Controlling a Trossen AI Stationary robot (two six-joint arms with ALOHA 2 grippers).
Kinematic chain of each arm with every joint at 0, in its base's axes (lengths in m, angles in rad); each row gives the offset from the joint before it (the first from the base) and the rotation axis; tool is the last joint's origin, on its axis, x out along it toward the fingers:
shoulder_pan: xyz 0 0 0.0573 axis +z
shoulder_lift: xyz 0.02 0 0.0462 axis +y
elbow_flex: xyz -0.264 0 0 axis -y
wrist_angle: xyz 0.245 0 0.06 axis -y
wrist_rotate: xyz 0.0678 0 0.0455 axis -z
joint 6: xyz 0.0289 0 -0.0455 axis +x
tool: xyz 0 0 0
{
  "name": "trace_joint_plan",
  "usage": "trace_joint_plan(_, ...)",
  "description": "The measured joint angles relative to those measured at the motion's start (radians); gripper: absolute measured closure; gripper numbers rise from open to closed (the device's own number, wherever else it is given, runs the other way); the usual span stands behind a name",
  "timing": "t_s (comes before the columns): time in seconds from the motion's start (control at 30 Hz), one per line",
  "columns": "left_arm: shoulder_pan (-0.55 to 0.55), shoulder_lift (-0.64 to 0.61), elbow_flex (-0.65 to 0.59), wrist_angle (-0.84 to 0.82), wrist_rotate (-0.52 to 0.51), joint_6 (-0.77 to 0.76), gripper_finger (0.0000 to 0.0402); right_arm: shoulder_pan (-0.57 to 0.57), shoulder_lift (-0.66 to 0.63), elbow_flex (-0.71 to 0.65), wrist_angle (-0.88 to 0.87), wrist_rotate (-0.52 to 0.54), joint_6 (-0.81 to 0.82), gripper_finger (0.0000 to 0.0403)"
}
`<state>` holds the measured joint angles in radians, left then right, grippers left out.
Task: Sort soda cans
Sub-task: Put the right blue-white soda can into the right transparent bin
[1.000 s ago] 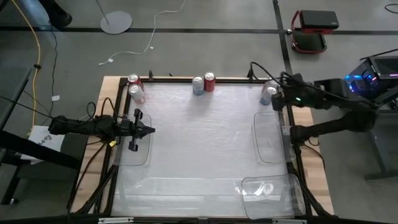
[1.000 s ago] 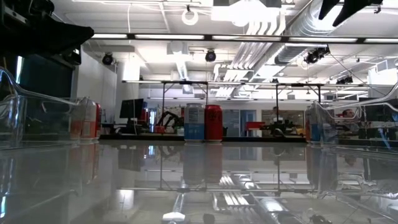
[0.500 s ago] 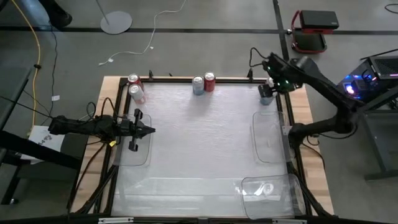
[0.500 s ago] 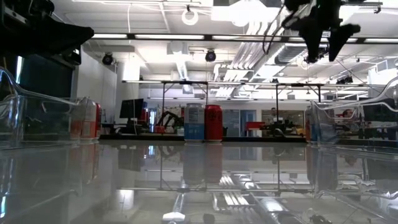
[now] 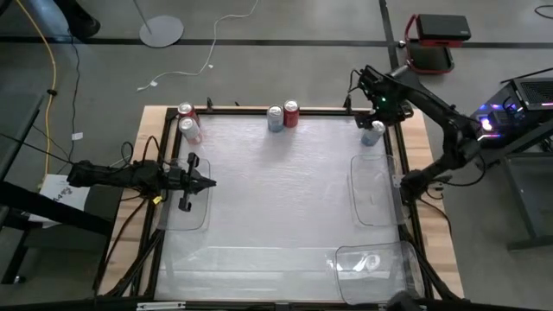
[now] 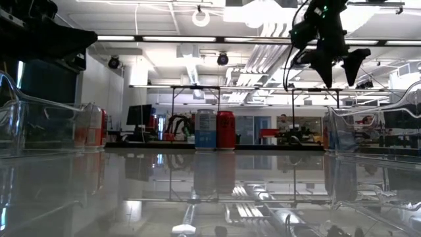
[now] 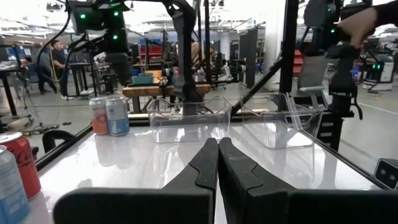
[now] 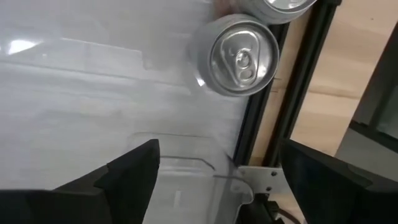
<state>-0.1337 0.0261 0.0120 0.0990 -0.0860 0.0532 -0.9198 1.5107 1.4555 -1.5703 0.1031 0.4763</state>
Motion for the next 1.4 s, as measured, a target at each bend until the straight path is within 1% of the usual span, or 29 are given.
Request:
trace_joint_plan(0.2,0.000,0.000,0.000,0.001,0.001,0.001,0.0401,-0.045,0.059,-0.002,0.011,0.034,-0.019,0.0079)
trace_joint_plan(0.37,0.000,0.000,0.000,0.002,0.001,0.001,0.0401,-0.083,0.060,-0.077,0.098,0.025,-0.051,0.0079)
trace_joint_plan(0.5,0.000,0.000,0.000,0.005,0.001,0.001,0.0401,-0.082,0.056,-0.097,0.123,0.035,-0.057,0.0079)
trace_joint_plan(0.83,0.000,0.000,0.000,0.011,0.001,0.000,0.0401,-0.081,0.060,-0.099,0.173,0.063,0.018,0.0079)
trace_joint_plan(1.0,0.000,0.000,0.000,0.011,0.001,0.000,0.0401,-0.081,0.060,-0.189,0.260,0.082,0.059,0.0079)
trace_joint_plan(1.1,0.000,0.000,0.000,0.011,0.001,0.000,0.0401,-0.061,0.060,-0.209,0.302,0.136,0.088,0.0079)
trace_joint_plan(1.4,0.000,0.000,0.000,0.011,0.001,0.001,0.0401,-0.062,0.060,-0.211,0.311,0.144,0.118,0.0079)
